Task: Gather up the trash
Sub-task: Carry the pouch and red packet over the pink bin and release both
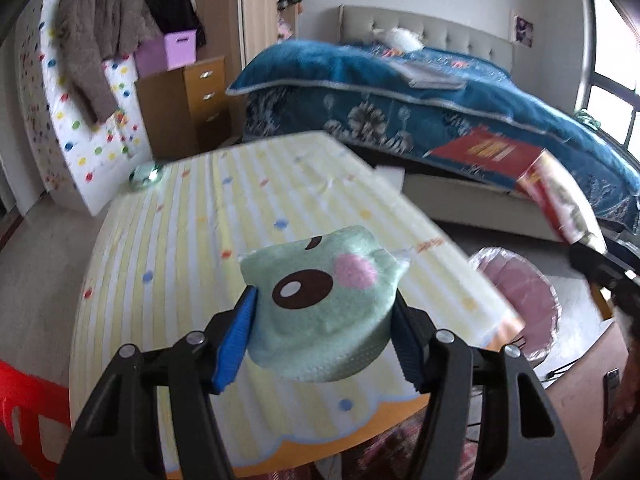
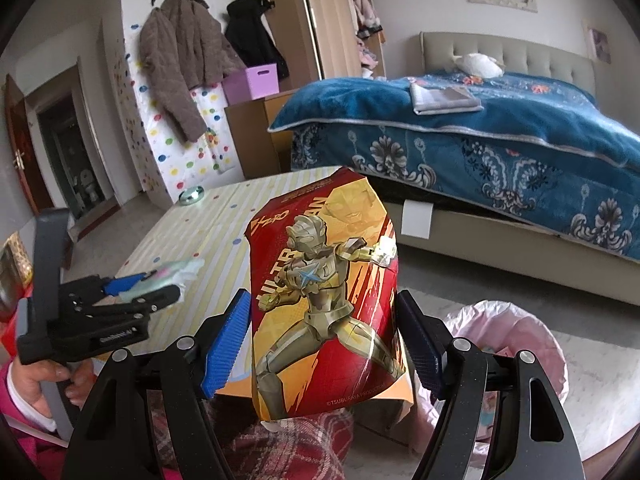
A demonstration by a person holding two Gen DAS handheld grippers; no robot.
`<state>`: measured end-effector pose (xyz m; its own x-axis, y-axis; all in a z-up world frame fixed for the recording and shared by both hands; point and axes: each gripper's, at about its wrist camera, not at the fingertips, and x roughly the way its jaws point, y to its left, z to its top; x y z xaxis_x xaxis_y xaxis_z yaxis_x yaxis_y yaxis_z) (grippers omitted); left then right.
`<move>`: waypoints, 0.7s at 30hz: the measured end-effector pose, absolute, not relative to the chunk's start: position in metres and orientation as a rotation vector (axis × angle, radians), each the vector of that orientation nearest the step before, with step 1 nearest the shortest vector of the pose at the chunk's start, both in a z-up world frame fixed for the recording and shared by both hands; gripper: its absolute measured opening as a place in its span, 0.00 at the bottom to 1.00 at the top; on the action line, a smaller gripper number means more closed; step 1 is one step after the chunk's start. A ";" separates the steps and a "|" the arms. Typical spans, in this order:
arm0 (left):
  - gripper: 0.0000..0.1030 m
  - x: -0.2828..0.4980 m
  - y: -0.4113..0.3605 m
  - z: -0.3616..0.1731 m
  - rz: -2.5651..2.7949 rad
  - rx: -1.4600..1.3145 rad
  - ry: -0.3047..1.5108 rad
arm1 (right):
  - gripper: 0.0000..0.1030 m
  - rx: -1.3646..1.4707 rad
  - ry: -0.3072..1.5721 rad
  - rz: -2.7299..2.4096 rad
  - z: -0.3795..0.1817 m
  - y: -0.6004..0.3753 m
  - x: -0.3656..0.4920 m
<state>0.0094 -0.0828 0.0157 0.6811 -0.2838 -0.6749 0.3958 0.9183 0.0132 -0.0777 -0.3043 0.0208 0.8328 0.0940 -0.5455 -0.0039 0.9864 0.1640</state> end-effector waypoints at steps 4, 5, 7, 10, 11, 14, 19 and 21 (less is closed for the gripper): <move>0.60 0.009 -0.109 0.027 -0.457 0.169 0.688 | 0.71 0.155 0.580 0.003 0.021 -0.318 -0.085; 0.60 0.011 -0.118 0.028 -0.480 0.169 0.684 | 0.71 0.155 0.583 -0.018 0.021 -0.322 -0.088; 0.60 0.012 -0.136 0.029 -0.525 0.174 0.678 | 0.71 0.155 0.589 -0.054 0.020 -0.329 -0.092; 0.60 0.011 -0.166 0.026 -0.596 0.185 0.667 | 0.71 0.157 0.606 -0.109 0.022 -0.340 -0.097; 0.60 0.010 -0.179 0.024 -0.624 0.191 0.665 | 0.71 0.157 0.613 -0.132 0.022 -0.345 -0.100; 0.60 0.007 -0.223 0.014 -0.717 0.218 0.671 | 0.71 0.181 0.652 -0.224 0.011 -0.368 -0.112; 0.61 0.003 -0.286 -0.004 -0.838 0.260 0.697 | 0.72 0.213 0.696 -0.309 0.000 -0.396 -0.118; 0.62 0.004 -0.305 -0.012 -0.868 0.271 0.716 | 0.72 0.223 0.719 -0.337 -0.008 -0.408 -0.120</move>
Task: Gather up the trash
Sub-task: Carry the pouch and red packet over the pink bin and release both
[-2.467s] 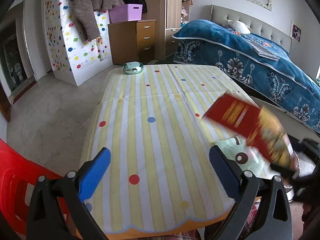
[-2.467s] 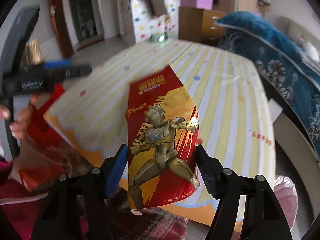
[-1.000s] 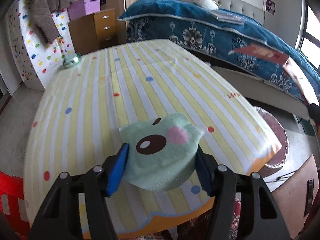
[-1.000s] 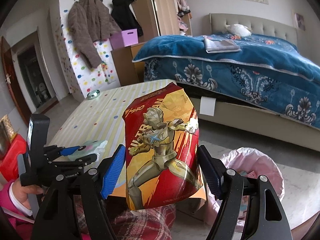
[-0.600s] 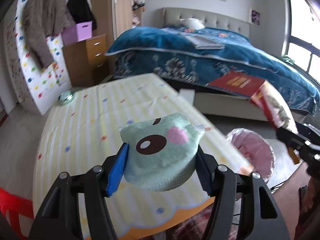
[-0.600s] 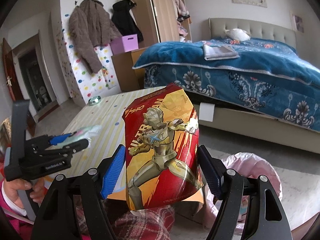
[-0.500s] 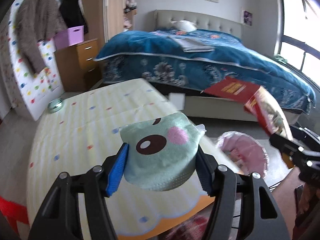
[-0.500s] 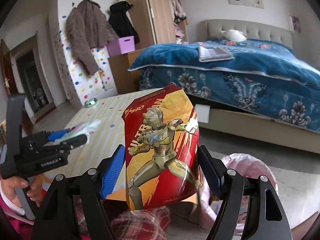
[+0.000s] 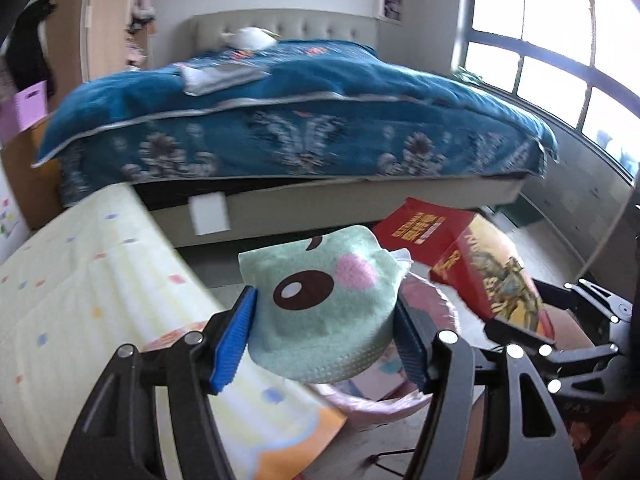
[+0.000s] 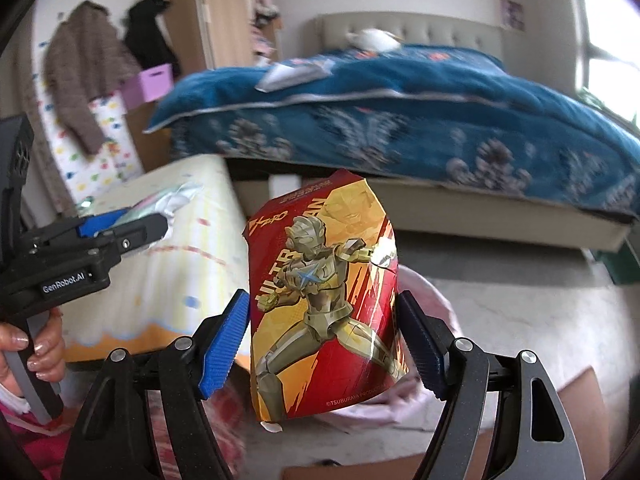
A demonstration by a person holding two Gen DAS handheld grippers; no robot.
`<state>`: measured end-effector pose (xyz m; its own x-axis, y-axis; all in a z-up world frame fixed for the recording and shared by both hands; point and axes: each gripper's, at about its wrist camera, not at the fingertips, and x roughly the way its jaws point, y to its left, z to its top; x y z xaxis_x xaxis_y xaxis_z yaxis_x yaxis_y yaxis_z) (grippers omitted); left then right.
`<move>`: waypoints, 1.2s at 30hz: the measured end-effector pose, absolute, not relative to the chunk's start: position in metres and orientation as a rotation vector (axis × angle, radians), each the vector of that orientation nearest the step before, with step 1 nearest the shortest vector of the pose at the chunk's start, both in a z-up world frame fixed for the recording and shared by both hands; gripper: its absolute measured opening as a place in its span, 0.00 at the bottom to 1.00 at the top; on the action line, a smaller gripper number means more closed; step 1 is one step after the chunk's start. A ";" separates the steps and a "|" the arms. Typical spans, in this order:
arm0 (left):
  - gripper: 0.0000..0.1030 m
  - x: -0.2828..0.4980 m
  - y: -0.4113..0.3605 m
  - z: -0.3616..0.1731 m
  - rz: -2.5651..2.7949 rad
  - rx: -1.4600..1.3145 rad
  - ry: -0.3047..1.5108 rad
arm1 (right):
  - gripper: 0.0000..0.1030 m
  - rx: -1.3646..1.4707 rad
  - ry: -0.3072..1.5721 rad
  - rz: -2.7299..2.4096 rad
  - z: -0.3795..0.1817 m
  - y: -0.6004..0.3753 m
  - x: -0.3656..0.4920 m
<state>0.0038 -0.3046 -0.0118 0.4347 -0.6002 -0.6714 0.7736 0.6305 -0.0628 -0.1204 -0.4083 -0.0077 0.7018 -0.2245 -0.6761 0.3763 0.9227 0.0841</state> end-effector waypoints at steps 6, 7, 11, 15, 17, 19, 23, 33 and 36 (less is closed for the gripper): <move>0.65 0.014 -0.348 -0.032 -0.915 0.286 0.777 | 0.73 0.254 0.801 -0.387 -0.033 -0.443 -0.110; 0.69 0.017 -0.352 -0.034 -0.917 0.287 0.785 | 0.73 0.263 0.811 -0.386 -0.039 -0.449 -0.108; 0.90 0.027 -0.360 -0.039 -0.898 0.278 0.805 | 0.80 0.285 0.856 -0.367 -0.064 -0.468 -0.100; 0.93 0.033 -0.342 -0.033 -0.876 0.241 0.807 | 0.85 0.287 0.900 -0.392 -0.070 -0.471 -0.100; 0.93 0.033 -0.330 -0.028 -0.858 0.223 0.796 | 0.85 0.283 0.904 -0.401 -0.064 -0.467 -0.104; 0.93 0.033 -0.314 -0.020 -0.822 0.204 0.784 | 0.86 0.277 0.894 -0.414 -0.053 -0.461 -0.110; 0.93 0.028 -0.278 -0.006 -0.748 0.196 0.763 | 0.87 0.284 0.838 -0.392 -0.031 -0.446 -0.120; 0.93 0.009 -0.151 0.043 -0.497 0.191 0.733 | 0.92 0.224 0.661 -0.219 0.032 -0.366 -0.132; 0.93 0.000 -0.113 0.058 -0.416 0.177 0.710 | 0.94 0.136 0.657 -0.141 0.052 -0.323 -0.129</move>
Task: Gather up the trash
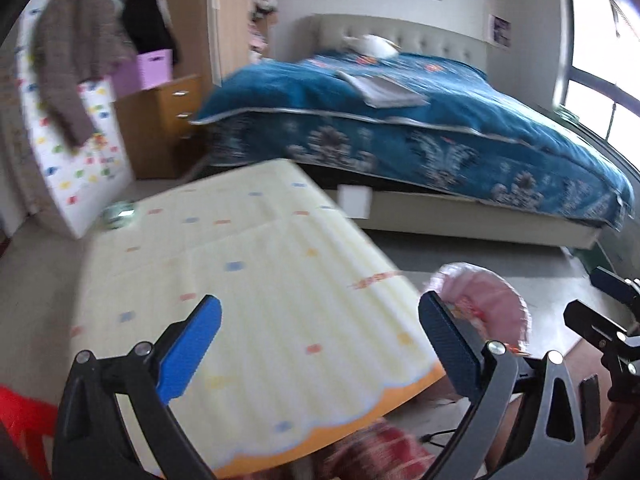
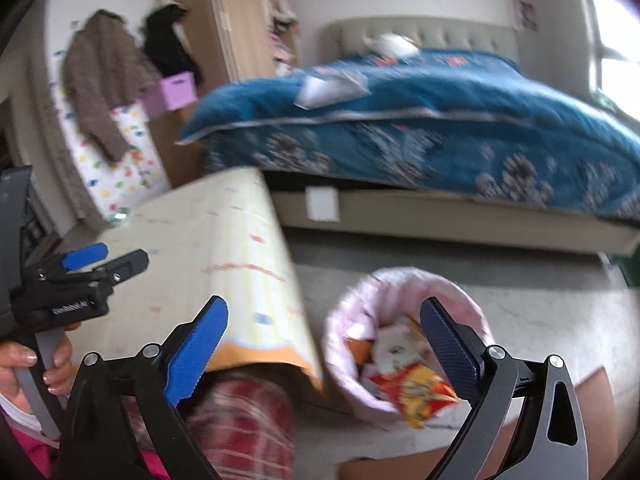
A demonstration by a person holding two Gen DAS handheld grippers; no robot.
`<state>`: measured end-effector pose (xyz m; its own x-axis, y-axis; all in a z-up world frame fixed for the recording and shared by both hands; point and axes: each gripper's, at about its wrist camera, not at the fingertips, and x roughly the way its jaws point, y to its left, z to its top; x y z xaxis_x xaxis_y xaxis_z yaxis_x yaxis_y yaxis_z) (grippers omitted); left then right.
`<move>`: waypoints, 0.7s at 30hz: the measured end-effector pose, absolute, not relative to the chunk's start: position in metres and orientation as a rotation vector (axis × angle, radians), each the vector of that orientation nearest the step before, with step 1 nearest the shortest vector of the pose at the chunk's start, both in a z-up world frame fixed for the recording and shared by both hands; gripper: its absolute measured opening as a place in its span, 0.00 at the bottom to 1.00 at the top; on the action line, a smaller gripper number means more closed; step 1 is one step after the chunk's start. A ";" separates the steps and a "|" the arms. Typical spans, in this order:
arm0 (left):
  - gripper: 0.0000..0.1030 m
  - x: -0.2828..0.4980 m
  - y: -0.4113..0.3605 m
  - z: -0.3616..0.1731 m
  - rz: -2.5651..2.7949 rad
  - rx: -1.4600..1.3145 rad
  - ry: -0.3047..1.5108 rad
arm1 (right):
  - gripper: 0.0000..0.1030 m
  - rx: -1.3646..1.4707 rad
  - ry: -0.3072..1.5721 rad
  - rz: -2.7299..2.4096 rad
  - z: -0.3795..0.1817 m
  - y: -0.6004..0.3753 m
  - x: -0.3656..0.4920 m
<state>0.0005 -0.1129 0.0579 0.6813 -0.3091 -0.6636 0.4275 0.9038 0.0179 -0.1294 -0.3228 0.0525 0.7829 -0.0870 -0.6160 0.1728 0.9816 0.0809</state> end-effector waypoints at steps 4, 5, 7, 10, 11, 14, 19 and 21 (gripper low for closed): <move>0.93 -0.012 -0.070 0.070 -0.336 0.153 0.697 | 0.94 0.092 0.636 -0.085 0.070 -0.294 -0.132; 0.93 -0.015 -0.060 0.073 -0.314 0.148 0.694 | 0.94 0.086 0.631 -0.067 0.075 -0.286 -0.134; 0.93 -0.021 -0.039 0.078 -0.264 0.136 0.690 | 0.94 0.082 0.627 -0.038 0.085 -0.274 -0.140; 0.93 -0.029 -0.018 0.082 -0.216 0.129 0.692 | 0.94 0.078 0.636 -0.009 0.094 -0.261 -0.141; 0.93 -0.033 -0.009 0.084 -0.196 0.129 0.696 | 0.94 0.075 0.649 0.016 0.098 -0.256 -0.144; 0.93 -0.041 0.011 0.087 -0.155 0.131 0.694 | 0.94 0.047 0.648 0.036 0.110 -0.245 -0.150; 0.93 -0.049 0.029 0.092 -0.118 0.118 0.686 | 0.94 0.020 0.640 0.027 0.119 -0.235 -0.165; 0.93 -0.049 0.032 0.093 -0.114 0.111 0.684 | 0.94 0.019 0.641 0.026 0.120 -0.234 -0.162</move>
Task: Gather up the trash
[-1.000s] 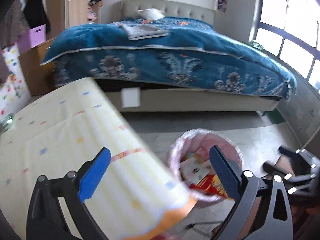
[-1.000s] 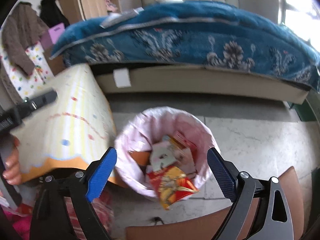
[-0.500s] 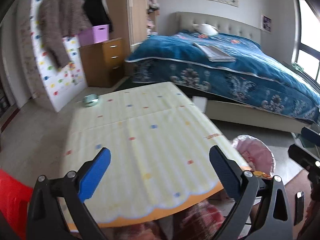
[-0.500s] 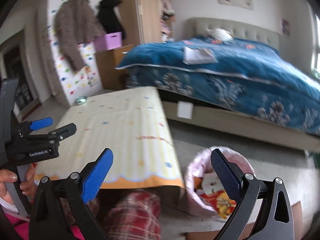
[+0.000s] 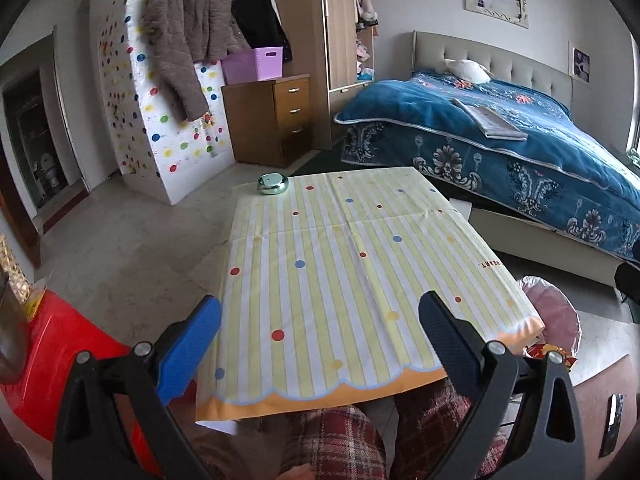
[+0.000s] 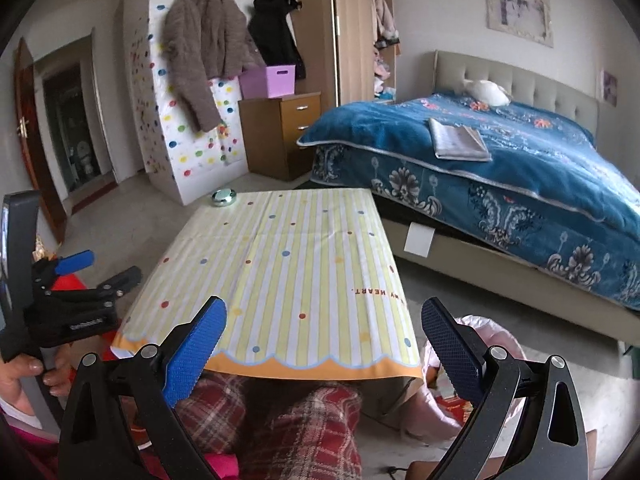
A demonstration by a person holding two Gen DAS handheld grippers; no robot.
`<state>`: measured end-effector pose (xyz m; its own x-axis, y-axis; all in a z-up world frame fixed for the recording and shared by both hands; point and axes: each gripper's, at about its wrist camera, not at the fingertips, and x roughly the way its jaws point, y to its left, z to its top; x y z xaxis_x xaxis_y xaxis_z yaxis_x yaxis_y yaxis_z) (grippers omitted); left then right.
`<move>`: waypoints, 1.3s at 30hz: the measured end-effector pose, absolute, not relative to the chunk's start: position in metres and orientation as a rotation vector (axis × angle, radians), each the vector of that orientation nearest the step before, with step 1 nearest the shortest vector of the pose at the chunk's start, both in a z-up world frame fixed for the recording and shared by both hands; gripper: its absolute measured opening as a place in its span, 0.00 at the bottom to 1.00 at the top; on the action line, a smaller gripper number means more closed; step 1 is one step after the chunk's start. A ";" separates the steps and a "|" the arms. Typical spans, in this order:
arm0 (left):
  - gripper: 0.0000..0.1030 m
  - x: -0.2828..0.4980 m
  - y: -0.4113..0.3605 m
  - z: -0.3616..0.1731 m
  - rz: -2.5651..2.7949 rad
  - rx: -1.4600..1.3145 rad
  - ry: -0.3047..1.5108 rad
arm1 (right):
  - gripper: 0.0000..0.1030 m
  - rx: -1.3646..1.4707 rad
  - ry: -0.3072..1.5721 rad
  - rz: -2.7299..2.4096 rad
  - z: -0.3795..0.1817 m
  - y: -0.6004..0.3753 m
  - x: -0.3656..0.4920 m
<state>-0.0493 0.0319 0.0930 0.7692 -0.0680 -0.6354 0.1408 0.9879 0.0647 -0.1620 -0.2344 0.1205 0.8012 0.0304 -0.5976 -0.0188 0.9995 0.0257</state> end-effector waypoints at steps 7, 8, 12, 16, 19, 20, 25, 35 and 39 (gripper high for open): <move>0.93 -0.049 0.033 0.094 -0.123 0.106 0.687 | 0.94 0.016 0.648 0.019 0.130 -0.231 -0.164; 0.93 -0.048 0.032 0.093 -0.123 0.107 0.688 | 0.94 0.015 0.650 0.020 0.130 -0.224 -0.152; 0.93 -0.047 0.032 0.090 -0.125 0.106 0.696 | 0.94 0.016 0.659 0.019 0.125 -0.221 -0.136; 0.93 -0.045 0.031 0.087 -0.125 0.106 0.702 | 0.94 0.019 0.667 0.018 0.120 -0.223 -0.132; 0.93 -0.044 0.032 0.085 -0.126 0.105 0.707 | 0.94 0.022 0.670 0.017 0.119 -0.224 -0.130; 0.93 -0.043 0.032 0.085 -0.127 0.104 0.709 | 0.94 0.024 0.671 0.017 0.118 -0.224 -0.130; 0.93 -0.043 0.030 0.085 -0.129 0.106 0.712 | 0.94 0.026 0.673 0.013 0.115 -0.224 -0.129; 0.93 -0.043 0.030 0.085 -0.123 0.107 0.708 | 0.94 0.028 0.672 0.011 0.112 -0.224 -0.129; 0.93 -0.043 0.030 0.085 -0.126 0.105 0.710 | 0.94 0.028 0.670 0.010 0.112 -0.225 -0.128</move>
<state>-0.0428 0.0298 0.0854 0.7516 -0.0792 -0.6549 0.1507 0.9871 0.0536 -0.1284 -0.2245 0.1125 0.7837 0.0187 -0.6208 -0.0005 0.9996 0.0295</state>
